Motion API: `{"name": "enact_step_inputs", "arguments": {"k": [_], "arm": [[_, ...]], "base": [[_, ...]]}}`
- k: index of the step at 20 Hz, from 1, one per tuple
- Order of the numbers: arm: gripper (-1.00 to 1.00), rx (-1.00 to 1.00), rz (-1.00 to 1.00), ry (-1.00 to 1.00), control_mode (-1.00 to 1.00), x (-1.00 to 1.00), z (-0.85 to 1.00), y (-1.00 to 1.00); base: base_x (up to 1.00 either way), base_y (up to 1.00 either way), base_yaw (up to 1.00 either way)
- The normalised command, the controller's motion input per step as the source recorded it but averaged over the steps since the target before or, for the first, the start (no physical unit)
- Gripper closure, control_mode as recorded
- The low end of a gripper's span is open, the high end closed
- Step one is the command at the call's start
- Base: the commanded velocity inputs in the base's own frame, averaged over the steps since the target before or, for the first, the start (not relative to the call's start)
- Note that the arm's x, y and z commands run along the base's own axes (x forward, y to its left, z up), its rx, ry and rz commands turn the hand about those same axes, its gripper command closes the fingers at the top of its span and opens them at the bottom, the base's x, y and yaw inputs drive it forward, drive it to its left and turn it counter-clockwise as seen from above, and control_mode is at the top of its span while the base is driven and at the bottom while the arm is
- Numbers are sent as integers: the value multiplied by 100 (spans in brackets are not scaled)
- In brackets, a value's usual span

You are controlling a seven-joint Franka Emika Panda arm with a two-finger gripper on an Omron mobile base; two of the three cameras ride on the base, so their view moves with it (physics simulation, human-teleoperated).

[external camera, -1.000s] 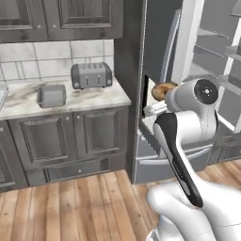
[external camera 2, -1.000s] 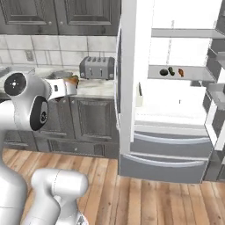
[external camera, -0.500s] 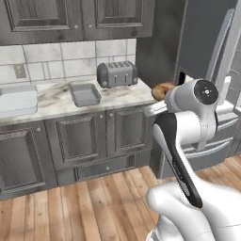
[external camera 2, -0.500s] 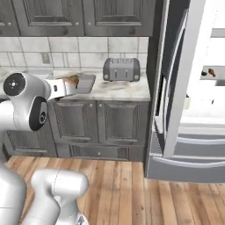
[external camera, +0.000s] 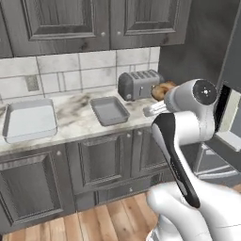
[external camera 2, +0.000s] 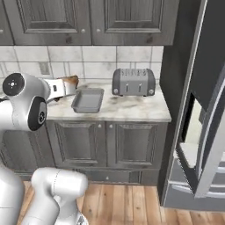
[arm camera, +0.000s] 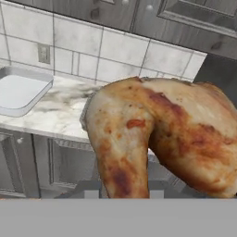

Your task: Place one squash and one chicken drumstick in each tupperware on the nearby counter, to pack two identical lunches.

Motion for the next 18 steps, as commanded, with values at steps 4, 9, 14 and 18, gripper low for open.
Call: {"name": "enact_step_inputs", "arguments": {"k": [4,9,14,18], "arm": [[100,0,0,0,100,0,0,0],[100,0,0,0,100,0,0,0],[100,0,0,0,100,0,0,0],[100,0,0,0,100,0,0,0]], "base": [[100,0,-3],[81,16,-4],[59,0,0],[32,0,0]]}}
